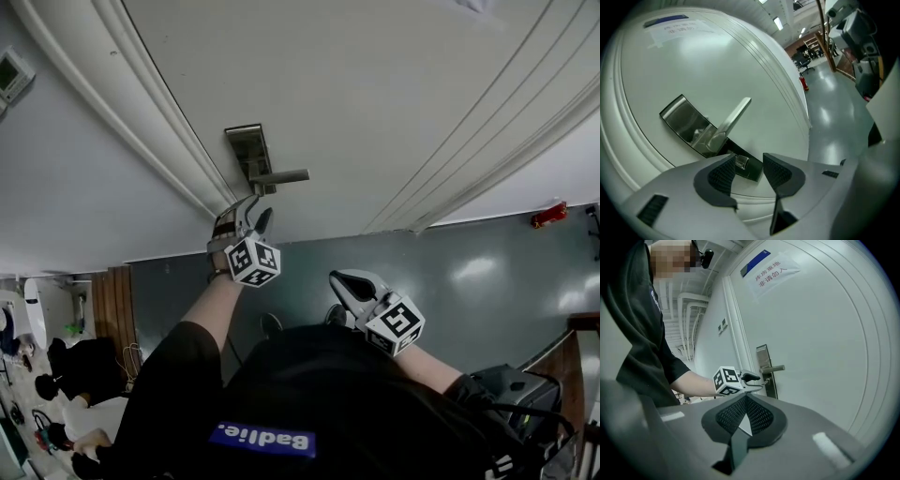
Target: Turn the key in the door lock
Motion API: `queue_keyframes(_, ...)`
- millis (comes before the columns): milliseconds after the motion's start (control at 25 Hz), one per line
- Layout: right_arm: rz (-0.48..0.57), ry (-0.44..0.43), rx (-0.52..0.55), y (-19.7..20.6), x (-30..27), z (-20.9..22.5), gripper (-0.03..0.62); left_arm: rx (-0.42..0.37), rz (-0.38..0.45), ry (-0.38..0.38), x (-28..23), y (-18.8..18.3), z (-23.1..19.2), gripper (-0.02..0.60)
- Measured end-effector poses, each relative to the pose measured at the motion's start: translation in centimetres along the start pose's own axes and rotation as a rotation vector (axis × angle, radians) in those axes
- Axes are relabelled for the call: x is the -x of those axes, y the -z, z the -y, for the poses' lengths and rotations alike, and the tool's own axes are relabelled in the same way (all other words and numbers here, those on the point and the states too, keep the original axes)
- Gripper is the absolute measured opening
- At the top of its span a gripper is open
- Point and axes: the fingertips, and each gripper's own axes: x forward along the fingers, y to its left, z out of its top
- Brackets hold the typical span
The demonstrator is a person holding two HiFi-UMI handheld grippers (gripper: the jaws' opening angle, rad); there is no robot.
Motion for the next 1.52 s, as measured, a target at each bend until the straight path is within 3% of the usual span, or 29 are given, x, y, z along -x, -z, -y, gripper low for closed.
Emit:
queue_keyframes(280,-0.023,0.024,-0.014,0.8,0.7,0.6,0.0,-0.109,-0.094,-0.035,-2.7,1.2,0.0,0.166)
queue_keyframes(800,-0.072,0.065,-0.027,2.1,1.6,2.1,0.0,-0.058,-0.168,-0.086,-5.5,2.2,-1.3,0.161)
queue_keyframes(1000,-0.099,0.086,-0.01,2.5,1.7,2.6,0.0,-0.04,-0.17,-0.124,-5.6,2.0,-1.9,0.106)
queue_keyframes(1120,-0.131,0.102,-0.003,3.1,1.9,3.1,0.0,0.005,-0.176,-0.134,-5.4,1.9,-1.9,0.087)
queue_keyframes(1320,-0.131,0.105,0.01,2.9,2.2,3.3,0.0,0.145,-0.168,-0.134,-5.3,1.9,-2.1,0.084)
queue_keyframes(1520,-0.127,0.102,0.013,2.7,2.3,3.4,0.0,0.372,-0.111,-0.105,-5.2,2.1,-2.4,0.08)
